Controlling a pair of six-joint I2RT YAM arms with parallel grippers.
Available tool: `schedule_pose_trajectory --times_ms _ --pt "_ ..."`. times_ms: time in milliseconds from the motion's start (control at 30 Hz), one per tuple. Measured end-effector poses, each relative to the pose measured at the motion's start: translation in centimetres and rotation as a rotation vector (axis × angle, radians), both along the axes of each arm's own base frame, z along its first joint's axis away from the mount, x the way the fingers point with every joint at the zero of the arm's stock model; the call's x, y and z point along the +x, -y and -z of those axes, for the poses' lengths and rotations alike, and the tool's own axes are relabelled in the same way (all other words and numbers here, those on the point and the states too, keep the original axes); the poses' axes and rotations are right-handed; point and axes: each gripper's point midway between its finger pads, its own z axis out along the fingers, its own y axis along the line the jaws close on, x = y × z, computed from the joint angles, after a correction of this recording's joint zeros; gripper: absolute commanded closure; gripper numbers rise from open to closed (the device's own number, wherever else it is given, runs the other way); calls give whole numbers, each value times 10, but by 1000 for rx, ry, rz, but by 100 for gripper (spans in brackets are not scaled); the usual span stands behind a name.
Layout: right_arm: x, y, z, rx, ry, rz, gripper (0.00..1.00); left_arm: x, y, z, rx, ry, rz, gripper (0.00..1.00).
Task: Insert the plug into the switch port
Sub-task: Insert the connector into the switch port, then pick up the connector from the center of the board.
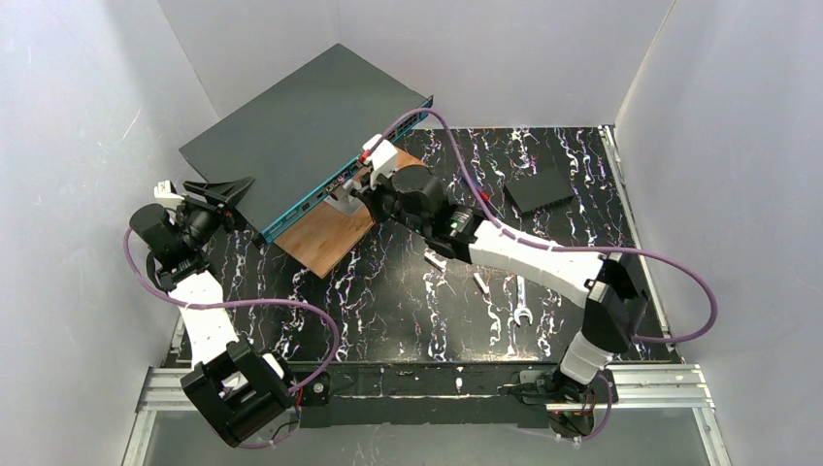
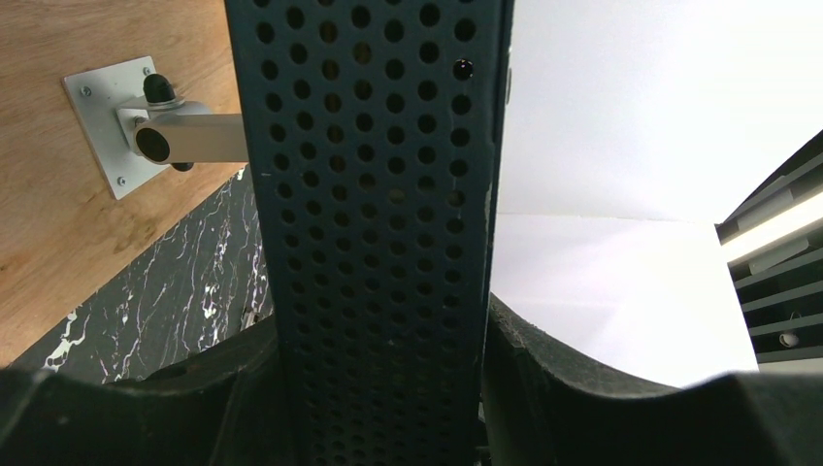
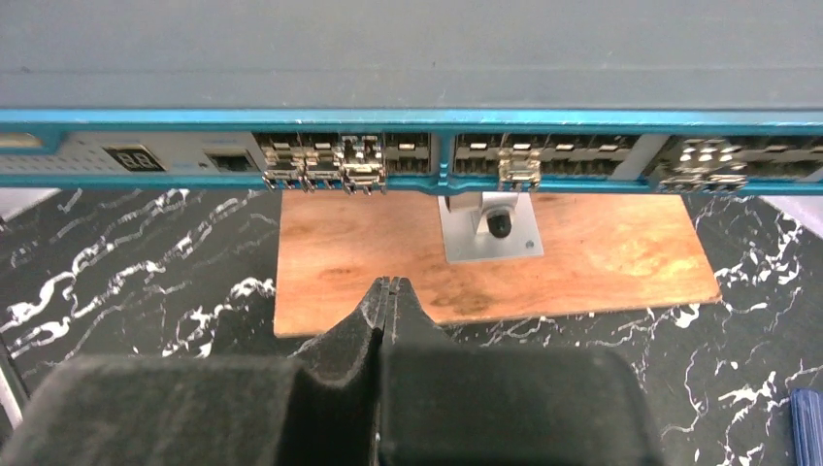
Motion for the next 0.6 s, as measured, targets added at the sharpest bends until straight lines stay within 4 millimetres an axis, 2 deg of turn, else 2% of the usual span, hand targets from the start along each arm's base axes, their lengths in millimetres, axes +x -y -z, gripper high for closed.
schedule_pose_trajectory --times_ms 233,433,600 --pt "-2 2 -32 151 90 -5 99 0 0 0 1 0 1 100" --pt "-1 -2 -48 210 124 -12 99 0 0 0 2 1 1 100" --pt "0 -4 -51 227 134 -16 99 0 0 0 2 1 1 100"
